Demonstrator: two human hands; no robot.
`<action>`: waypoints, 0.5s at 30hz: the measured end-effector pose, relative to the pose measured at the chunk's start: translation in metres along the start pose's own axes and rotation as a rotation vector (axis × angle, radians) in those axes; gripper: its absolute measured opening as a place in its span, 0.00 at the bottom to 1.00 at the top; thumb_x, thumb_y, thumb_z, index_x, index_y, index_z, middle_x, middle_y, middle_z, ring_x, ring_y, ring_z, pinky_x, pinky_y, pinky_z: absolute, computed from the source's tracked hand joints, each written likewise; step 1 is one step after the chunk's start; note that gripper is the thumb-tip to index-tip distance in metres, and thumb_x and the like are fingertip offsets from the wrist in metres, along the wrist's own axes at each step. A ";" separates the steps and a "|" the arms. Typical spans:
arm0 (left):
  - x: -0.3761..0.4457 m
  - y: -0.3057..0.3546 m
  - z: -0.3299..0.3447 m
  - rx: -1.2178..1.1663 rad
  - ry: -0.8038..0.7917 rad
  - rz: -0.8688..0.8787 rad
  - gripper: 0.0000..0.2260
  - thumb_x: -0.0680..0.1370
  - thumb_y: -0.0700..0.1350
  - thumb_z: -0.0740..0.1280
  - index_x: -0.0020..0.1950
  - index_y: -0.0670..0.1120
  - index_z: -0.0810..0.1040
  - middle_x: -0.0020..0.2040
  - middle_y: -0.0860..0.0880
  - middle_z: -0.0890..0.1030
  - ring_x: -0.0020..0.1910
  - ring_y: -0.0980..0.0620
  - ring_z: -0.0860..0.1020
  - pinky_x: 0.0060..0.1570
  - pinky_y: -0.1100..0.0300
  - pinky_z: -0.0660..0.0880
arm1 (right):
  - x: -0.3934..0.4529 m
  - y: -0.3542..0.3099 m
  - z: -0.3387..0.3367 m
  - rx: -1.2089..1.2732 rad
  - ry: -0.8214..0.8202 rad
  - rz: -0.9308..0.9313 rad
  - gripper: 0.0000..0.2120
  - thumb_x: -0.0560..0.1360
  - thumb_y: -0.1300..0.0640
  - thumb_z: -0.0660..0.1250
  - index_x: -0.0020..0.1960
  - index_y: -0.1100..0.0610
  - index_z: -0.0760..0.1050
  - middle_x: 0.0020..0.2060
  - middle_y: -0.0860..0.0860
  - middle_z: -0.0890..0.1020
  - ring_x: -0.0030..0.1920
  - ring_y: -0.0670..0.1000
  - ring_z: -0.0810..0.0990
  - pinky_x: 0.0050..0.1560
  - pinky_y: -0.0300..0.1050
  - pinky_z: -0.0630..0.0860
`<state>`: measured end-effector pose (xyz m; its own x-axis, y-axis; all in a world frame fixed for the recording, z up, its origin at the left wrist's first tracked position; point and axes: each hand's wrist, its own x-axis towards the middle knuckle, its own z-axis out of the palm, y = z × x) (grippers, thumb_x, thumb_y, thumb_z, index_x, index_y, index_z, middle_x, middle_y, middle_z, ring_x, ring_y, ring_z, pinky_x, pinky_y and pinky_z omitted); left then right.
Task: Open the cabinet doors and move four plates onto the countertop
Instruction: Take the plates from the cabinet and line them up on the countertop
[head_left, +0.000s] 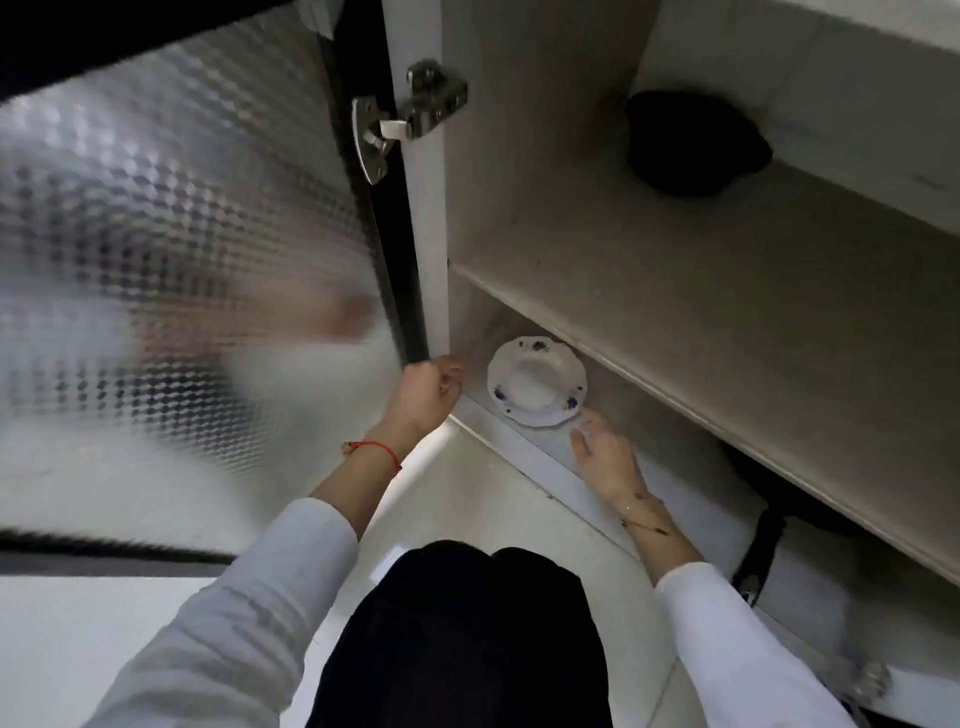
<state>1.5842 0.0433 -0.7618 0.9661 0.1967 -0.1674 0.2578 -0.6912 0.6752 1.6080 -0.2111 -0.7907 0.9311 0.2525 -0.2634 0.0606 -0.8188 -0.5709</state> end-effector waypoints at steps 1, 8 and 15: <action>0.006 -0.010 0.012 -0.008 0.008 0.001 0.15 0.77 0.37 0.63 0.62 0.39 0.79 0.57 0.42 0.83 0.51 0.42 0.83 0.54 0.56 0.77 | 0.007 0.010 0.009 0.006 0.005 0.013 0.16 0.81 0.60 0.57 0.66 0.64 0.69 0.59 0.61 0.78 0.59 0.61 0.77 0.57 0.46 0.72; 0.046 -0.064 0.080 0.011 0.043 -0.031 0.13 0.77 0.39 0.61 0.60 0.42 0.79 0.55 0.43 0.83 0.54 0.41 0.81 0.53 0.60 0.73 | 0.069 0.061 0.061 0.017 0.097 0.071 0.13 0.80 0.63 0.57 0.61 0.68 0.70 0.54 0.65 0.80 0.54 0.61 0.79 0.51 0.45 0.73; 0.094 -0.095 0.129 0.018 -0.013 -0.098 0.13 0.79 0.41 0.63 0.61 0.39 0.79 0.64 0.44 0.79 0.63 0.43 0.76 0.58 0.64 0.65 | 0.122 0.084 0.091 -0.006 0.189 0.056 0.16 0.80 0.59 0.60 0.64 0.67 0.70 0.60 0.63 0.77 0.60 0.60 0.77 0.61 0.49 0.74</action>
<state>1.6525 0.0377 -0.9338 0.9363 0.2552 -0.2413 0.3512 -0.6813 0.6422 1.6944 -0.2020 -0.9412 0.9840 0.1060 -0.1435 0.0088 -0.8322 -0.5544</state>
